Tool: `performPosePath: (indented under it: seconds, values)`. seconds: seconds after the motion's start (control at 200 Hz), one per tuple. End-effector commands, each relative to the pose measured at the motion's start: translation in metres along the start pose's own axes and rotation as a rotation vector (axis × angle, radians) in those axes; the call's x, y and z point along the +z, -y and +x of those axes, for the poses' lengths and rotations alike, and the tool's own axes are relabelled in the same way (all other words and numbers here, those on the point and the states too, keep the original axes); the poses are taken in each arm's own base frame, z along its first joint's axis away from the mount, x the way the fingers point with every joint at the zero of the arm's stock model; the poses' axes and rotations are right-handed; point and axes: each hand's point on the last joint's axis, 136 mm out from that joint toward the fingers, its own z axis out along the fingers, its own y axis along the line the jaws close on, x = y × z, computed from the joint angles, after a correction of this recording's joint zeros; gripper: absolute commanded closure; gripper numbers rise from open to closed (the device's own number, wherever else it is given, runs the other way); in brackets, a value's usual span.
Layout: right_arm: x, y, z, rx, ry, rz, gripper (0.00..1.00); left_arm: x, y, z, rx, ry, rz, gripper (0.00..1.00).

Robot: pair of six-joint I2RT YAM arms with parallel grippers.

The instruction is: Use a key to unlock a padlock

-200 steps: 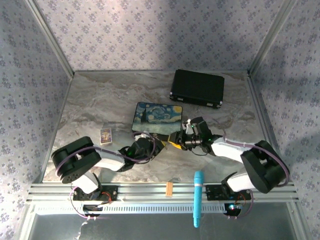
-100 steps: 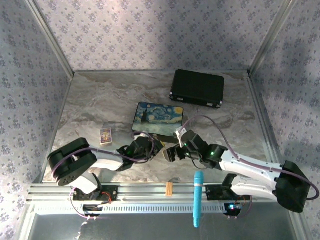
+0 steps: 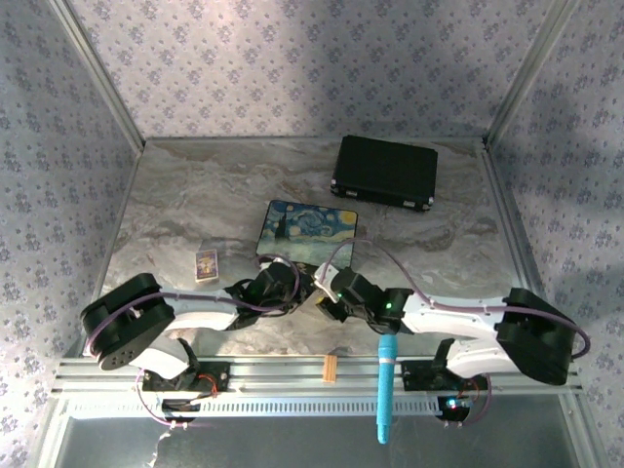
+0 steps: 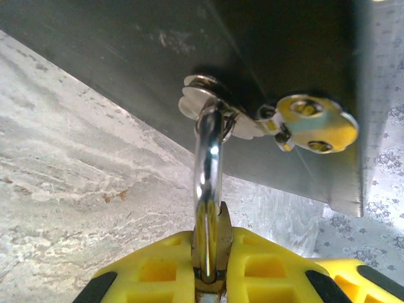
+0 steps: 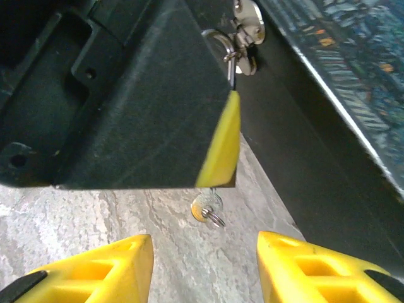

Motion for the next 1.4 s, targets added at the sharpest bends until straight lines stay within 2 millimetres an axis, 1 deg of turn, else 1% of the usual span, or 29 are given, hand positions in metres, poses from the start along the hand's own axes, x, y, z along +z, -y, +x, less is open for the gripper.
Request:
performPosePath:
  seconds: [0.0, 0.075, 0.21, 0.29, 0.435, 0.55, 0.605, 0.68, 0.73, 0.8, 0.85, 0.929, 0.954, 1.019, 1.054, 1.104, 1.169, 1.299, 1.394]
  values:
    - [0.008, 0.005, -0.010, -0.049, 0.032, 0.045, 0.53, -0.006, 0.025, 0.000, 0.024, -0.004, 0.060, 1.00]
    - [0.014, 0.005, -0.007, -0.069, 0.011, 0.056, 0.54, -0.007, 0.026, 0.000, 0.029, -0.007, 0.064, 1.00]
    - [0.021, 0.006, -0.001, -0.083, -0.001, 0.067, 0.57, -0.009, 0.020, -0.001, 0.016, 0.001, 0.062, 1.00]
    - [0.021, 0.007, -0.004, -0.080, 0.013, 0.072, 0.59, -0.010, 0.018, 0.000, 0.013, -0.003, 0.061, 1.00]
    - [0.022, 0.005, -0.015, -0.088, 0.058, 0.067, 0.62, -0.011, 0.017, 0.001, 0.015, -0.006, 0.069, 1.00]
    - [0.025, 0.004, -0.019, -0.100, 0.064, 0.060, 0.70, -0.012, 0.018, 0.005, 0.015, -0.018, 0.079, 1.00]
    - [0.026, 0.004, -0.019, -0.102, 0.057, 0.055, 0.74, -0.012, 0.018, 0.006, 0.015, -0.018, 0.080, 1.00]
    - [0.026, 0.004, -0.017, -0.097, 0.052, 0.038, 0.76, -0.013, 0.018, 0.006, 0.019, -0.020, 0.083, 1.00]
    - [0.026, 0.004, -0.015, -0.090, 0.054, 0.022, 0.81, -0.014, 0.019, 0.006, 0.021, -0.020, 0.086, 1.00]
    - [0.024, 0.000, -0.013, -0.080, 0.061, -0.039, 0.85, -0.015, 0.018, 0.006, 0.021, -0.020, 0.085, 1.00]
    - [0.022, -0.003, -0.014, -0.041, 0.077, -0.098, 0.86, -0.015, 0.017, 0.006, 0.019, -0.018, 0.084, 1.00]
    - [0.019, -0.001, -0.015, 0.019, 0.095, -0.155, 0.86, -0.016, 0.017, 0.005, 0.014, -0.012, 0.093, 1.00]
    - [0.018, 0.000, -0.015, 0.029, 0.097, -0.162, 0.89, -0.016, 0.018, 0.005, 0.012, -0.011, 0.097, 1.00]
    - [0.016, 0.005, -0.014, 0.063, 0.106, -0.175, 0.90, -0.016, 0.022, 0.006, 0.020, -0.016, 0.110, 1.00]
    - [0.016, 0.008, -0.014, 0.086, 0.111, -0.191, 0.94, -0.016, 0.024, 0.007, 0.023, -0.019, 0.113, 1.00]
    - [0.015, 0.012, -0.013, 0.117, 0.108, -0.204, 0.94, -0.017, 0.026, 0.008, 0.029, -0.022, 0.121, 1.00]
    - [0.014, 0.013, -0.012, 0.152, 0.104, -0.244, 0.95, -0.017, 0.026, 0.009, 0.030, -0.024, 0.122, 1.00]
    - [0.014, 0.021, -0.010, 0.205, 0.111, -0.242, 0.96, -0.017, 0.025, 0.011, 0.029, -0.030, 0.127, 1.00]
    - [0.017, 0.030, -0.008, 0.309, 0.117, -0.268, 0.96, -0.017, 0.025, 0.011, 0.027, -0.032, 0.132, 1.00]
